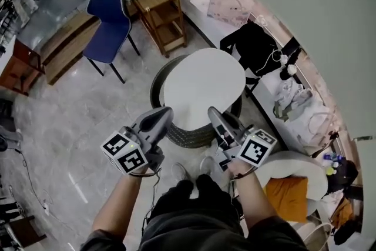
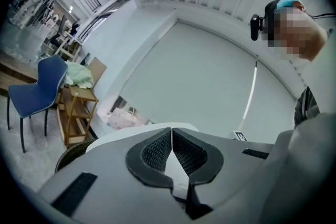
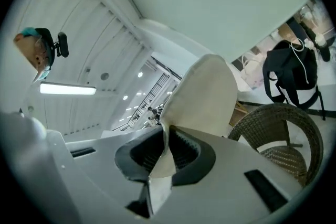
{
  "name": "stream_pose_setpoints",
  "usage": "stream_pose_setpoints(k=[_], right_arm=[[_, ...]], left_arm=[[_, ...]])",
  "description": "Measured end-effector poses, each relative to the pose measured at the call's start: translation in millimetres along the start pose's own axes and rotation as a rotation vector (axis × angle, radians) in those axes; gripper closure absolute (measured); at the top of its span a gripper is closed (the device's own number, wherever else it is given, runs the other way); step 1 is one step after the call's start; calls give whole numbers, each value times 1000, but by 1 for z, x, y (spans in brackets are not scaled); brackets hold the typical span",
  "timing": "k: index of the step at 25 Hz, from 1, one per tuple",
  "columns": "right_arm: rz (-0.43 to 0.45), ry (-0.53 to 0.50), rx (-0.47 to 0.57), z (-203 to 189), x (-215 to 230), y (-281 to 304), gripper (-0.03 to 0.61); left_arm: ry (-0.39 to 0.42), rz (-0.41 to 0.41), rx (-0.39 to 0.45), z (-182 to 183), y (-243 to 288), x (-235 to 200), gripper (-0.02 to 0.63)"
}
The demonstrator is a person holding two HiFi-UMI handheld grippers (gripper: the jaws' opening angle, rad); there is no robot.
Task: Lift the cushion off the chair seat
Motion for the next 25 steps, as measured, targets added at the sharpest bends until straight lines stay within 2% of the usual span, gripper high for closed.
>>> stream_pose_setpoints(k=[5, 15, 25], right_arm=[[25, -62, 56, 58, -29, -1, 544], [97, -171, 150, 141, -98, 8, 545], [143, -270, 233, 189, -149, 7, 545]], left_arm=[[64, -38, 39, 44, 8, 43, 603], [213, -101, 111, 123, 3, 106, 603], [300, -162, 182, 170, -12, 139, 603]])
Point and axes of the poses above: the fingertips, and each gripper's own axes: y forward along the fingers, x to its right, z out of its top, the point moved 2 cm from there along -y, backward along the fingers, and after that the axes turned 10 degrees about -y, right-handed, at the moved point
